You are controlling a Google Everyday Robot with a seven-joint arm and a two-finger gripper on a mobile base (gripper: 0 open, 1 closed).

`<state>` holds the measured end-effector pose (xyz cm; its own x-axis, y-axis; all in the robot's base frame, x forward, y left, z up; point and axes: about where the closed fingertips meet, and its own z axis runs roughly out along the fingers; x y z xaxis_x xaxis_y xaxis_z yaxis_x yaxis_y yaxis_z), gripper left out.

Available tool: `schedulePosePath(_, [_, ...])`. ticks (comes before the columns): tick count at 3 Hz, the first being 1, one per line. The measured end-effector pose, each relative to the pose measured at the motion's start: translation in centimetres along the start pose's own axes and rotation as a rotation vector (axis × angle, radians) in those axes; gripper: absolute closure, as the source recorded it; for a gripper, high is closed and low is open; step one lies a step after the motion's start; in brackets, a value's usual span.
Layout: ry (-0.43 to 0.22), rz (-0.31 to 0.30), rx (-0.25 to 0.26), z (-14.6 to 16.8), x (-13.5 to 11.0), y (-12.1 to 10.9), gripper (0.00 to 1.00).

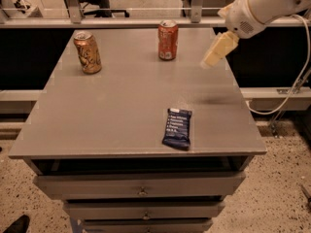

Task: Knock coke can over

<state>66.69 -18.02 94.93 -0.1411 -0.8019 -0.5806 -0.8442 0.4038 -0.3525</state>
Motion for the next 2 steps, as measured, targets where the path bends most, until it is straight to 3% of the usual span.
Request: schedulePosePath(2, [-0.222, 0.107, -0.046, 9.0, -4.3, -5.1, 0.0])
